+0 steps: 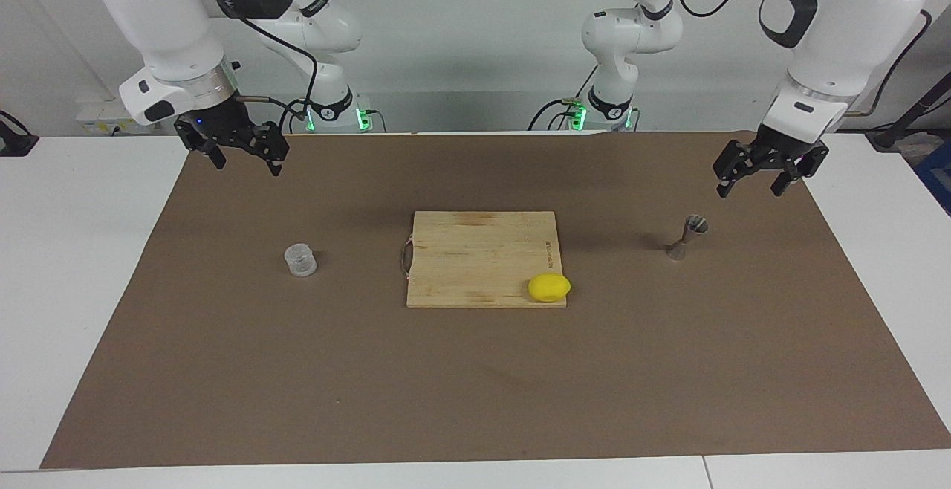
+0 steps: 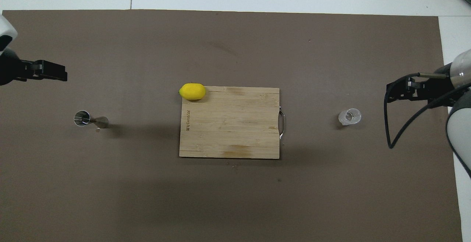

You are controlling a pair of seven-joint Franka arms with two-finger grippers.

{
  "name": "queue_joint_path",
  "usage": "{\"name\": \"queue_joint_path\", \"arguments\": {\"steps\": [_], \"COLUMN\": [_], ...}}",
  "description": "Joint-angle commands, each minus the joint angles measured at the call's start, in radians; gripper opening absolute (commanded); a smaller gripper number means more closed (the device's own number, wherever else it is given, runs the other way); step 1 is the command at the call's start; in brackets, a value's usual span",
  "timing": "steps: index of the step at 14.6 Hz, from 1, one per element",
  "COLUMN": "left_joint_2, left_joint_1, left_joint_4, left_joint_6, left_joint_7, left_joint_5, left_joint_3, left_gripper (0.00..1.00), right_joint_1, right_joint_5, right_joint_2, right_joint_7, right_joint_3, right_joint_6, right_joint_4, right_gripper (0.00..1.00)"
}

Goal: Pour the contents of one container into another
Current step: 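Reach the left gripper toward the small steel cup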

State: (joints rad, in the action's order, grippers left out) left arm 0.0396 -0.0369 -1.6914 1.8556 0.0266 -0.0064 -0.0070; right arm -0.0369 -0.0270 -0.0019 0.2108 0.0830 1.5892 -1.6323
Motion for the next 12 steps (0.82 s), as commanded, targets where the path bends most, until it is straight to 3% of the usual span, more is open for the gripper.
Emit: {"name": "queue_joint_path", "arguments": {"steps": [1,3,7,9,12], "left_joint_2": [-0.067,-0.099,-0.098,-0.095,-0.089], "left_joint_1": [-0.023,-0.014,-0.012,-0.023,-0.034], "left_joint_4": [-0.167,-0.273,-0.303,-0.294,-0.234], "left_joint_6": [0.121,0.290,0.333,0.303,0.144], "left_joint_7": [-0.022,-0.044,-0.044,-0.056,-0.050], "left_joint_5": [0.011,0.011,0.011,0.012,0.019], "left_joint_3": [0.005,0.005,0.005,0.005,-0.004], "left_gripper": [1.00,1.00,1.00,1.00,1.00], "right_joint_1": [-0.014,-0.014,-0.014,-0.014,-0.014], "right_joint_5": [0.006,0.006,0.006,0.006,0.006], "right_joint_2": [-0.018,-0.018,-0.018,-0.018,-0.018], "right_joint_7": [-0.013,-0.013,-0.013,-0.013,-0.013], "right_joint_3": [0.007,0.007,0.007,0.007,0.007], "right_joint_6": [0.003,0.003,0.002,0.002,0.003], "right_joint_4": [-0.020,-0.020,-0.020,-0.020,-0.020], "right_gripper": [1.00,1.00,1.00,1.00,1.00]}}
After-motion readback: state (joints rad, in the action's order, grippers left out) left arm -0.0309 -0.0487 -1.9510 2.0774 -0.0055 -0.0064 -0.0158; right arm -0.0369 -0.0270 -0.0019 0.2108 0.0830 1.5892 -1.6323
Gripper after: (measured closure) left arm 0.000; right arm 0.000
